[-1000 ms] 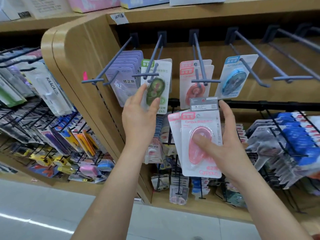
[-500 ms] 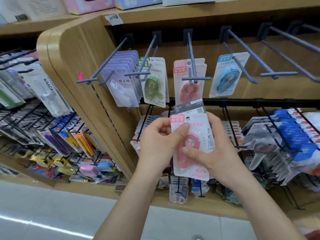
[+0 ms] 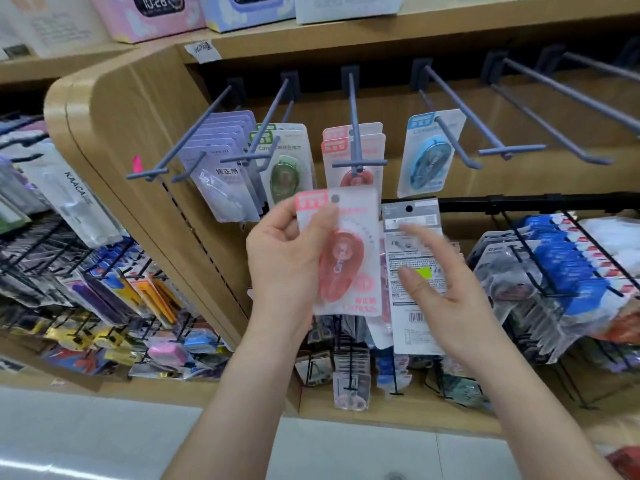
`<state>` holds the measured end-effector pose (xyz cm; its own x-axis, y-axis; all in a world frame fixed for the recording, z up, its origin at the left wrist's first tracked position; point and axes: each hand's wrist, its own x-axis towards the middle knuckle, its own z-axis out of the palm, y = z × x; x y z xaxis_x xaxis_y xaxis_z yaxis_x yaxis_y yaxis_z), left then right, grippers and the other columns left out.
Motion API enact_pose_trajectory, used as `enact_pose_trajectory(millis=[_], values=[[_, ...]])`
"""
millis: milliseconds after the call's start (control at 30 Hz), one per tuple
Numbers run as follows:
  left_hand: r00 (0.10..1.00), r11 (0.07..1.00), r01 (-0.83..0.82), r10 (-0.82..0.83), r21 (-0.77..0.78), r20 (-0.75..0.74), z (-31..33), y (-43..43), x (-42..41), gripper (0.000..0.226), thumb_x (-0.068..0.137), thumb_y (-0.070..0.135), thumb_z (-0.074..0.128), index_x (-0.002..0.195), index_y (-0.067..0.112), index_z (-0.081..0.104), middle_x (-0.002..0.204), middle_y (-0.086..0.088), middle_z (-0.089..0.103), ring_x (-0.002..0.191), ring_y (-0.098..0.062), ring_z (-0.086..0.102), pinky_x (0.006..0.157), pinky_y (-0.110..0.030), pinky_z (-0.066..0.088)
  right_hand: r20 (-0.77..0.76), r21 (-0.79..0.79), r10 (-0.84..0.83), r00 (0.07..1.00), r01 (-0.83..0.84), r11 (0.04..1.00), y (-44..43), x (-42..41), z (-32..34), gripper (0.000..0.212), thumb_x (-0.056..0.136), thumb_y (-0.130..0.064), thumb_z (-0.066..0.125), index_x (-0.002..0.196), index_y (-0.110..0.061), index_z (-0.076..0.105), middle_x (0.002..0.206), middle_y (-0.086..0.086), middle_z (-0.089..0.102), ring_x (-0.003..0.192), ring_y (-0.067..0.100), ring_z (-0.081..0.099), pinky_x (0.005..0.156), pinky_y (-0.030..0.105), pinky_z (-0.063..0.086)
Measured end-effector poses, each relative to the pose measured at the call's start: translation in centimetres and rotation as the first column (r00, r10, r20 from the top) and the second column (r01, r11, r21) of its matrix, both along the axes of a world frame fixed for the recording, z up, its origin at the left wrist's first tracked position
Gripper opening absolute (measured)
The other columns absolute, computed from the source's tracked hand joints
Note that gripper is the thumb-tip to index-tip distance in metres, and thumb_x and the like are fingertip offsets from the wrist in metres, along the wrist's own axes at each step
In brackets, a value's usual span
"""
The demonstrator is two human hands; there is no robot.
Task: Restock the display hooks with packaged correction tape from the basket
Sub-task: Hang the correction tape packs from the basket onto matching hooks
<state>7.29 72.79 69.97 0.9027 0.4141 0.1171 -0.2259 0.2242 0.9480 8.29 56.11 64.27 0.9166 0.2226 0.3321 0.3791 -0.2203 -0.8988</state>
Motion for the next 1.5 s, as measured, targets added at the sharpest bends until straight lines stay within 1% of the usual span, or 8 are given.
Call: enact_pose_trajectory(millis=[200, 367, 733, 933, 1033, 1267, 1400, 1500], values=[[0.998, 0.998, -0.011, 0.007, 0.054, 0.068, 1.1, -0.9, 1.5, 0.008, 0.088, 0.009, 0.071, 0.092, 0.016, 0.071, 0.083, 0.0, 0.077, 0.079, -0.014, 0.072, 0.064, -0.028, 0.056, -0.08, 0.138, 0.116, 0.99, -0.105, 0.985, 0.9, -0.1, 0.9, 0.02, 0.099, -0.024, 0.056, 0.1, -0.031, 0.074, 0.101, -0.01, 0.075, 0.099, 0.007, 0.069, 0.084, 0.021, 0.053], [0.999, 0.998, -0.009, 0.007, 0.062, 0.042, 0.7, -0.9, 2.1, 0.004, 0.089, 0.012, 0.071, 0.092, 0.015, 0.071, 0.085, -0.001, 0.077, 0.082, -0.015, 0.073, 0.069, -0.029, 0.057, -0.131, 0.086, 0.02, 0.991, -0.009, 0.996, 1.1, 0.1, 0.9, 0.018, 0.086, -0.047, 0.061, 0.086, -0.035, 0.074, 0.092, -0.012, 0.074, 0.091, 0.006, 0.067, 0.08, 0.025, 0.051], [0.999, 0.99, 0.035, -0.031, 0.138, -0.036, 1.0, -1.2, 2.9, 0.008, 0.094, 0.019, 0.065, 0.101, 0.017, 0.068, 0.089, 0.003, 0.077, 0.087, -0.013, 0.073, 0.072, -0.029, 0.06, -0.216, 0.105, -0.061, 0.975, 0.085, 0.991, 2.0, 0.4, 0.8, 0.022, 0.095, -0.032, 0.062, 0.077, -0.022, 0.071, 0.078, -0.004, 0.071, 0.073, 0.012, 0.063, 0.069, 0.032, 0.048], [0.998, 0.761, -0.054, 0.024, 0.646, 0.055, -1.1, -0.3, 0.3, 0.044, 0.085, 0.035, 0.075, 0.119, 0.041, 0.048, 0.104, 0.01, 0.064, 0.091, -0.009, 0.063, 0.078, -0.029, 0.054, -0.185, 0.145, -0.102, 0.978, 0.129, 0.981, 2.1, 0.9, 1.0, 0.02, 0.096, -0.029, 0.062, 0.08, -0.022, 0.072, 0.08, 0.0, 0.071, 0.079, 0.021, 0.065, 0.076, 0.041, 0.052], [0.995, 0.796, 0.098, -0.06, 0.597, -0.084, -2.0, -0.3, -0.4, 0.053, 0.081, 0.034, 0.08, 0.12, 0.053, 0.049, 0.106, 0.013, 0.069, 0.088, -0.011, 0.068, 0.08, -0.041, 0.058, -0.152, 0.071, -0.126, 0.98, 0.138, 0.988, 2.2, 1.0, 1.0, 0.02, 0.097, -0.025, 0.061, 0.079, -0.024, 0.07, 0.075, -0.007, 0.067, 0.07, 0.004, 0.056, 0.069, 0.028, 0.044], [0.992, 0.831, -0.031, 0.093, 0.556, -0.084, -2.7, -0.4, 3.4, 0.061, 0.081, 0.027, 0.08, 0.136, 0.039, 0.055, 0.123, 0.012, 0.067, 0.114, -0.011, 0.063, 0.099, -0.037, 0.053, -0.066, 0.051, -0.278, 0.958, 0.282, 0.958, 0.4, 1.4, 0.5, 0.061, 0.095, -0.003, 0.058, 0.138, -0.042, 0.035, 0.109, -0.059, 0.039, 0.104, -0.029, 0.044, 0.08, -0.003, 0.038], [0.995, 0.79, -0.081, 0.105, 0.607, -0.004, -2.8, -0.7, 5.6, 0.055, 0.085, 0.021, 0.077, 0.136, 0.032, 0.058, 0.117, 0.032, 0.055, 0.105, 0.024, 0.05, 0.097, -0.004, 0.039, -0.118, 0.161, -0.3, 0.947, 0.317, 0.935, -1.1, 1.5, 0.7, 0.09, 0.093, -0.005, 0.065, 0.148, -0.052, 0.012, 0.125, -0.037, 0.052, 0.11, -0.013, 0.057, 0.079, 0.007, 0.047], [0.994, 0.676, -0.095, 0.105, 0.731, 0.032, -3.2, -0.4, 6.4, 0.049, 0.09, 0.025, 0.071, 0.135, 0.033, 0.056, 0.115, 0.018, 0.064, 0.104, 0.003, 0.058, 0.088, -0.013, 0.045, -0.197, 0.247, -0.224, 0.954, 0.27, 0.931, -1.5, 1.5, 0.9, 0.087, 0.09, -0.004, 0.067, 0.15, -0.046, 0.021, 0.12, -0.019, 0.066, 0.108, -0.002, 0.064, 0.086, 0.027, 0.053]])
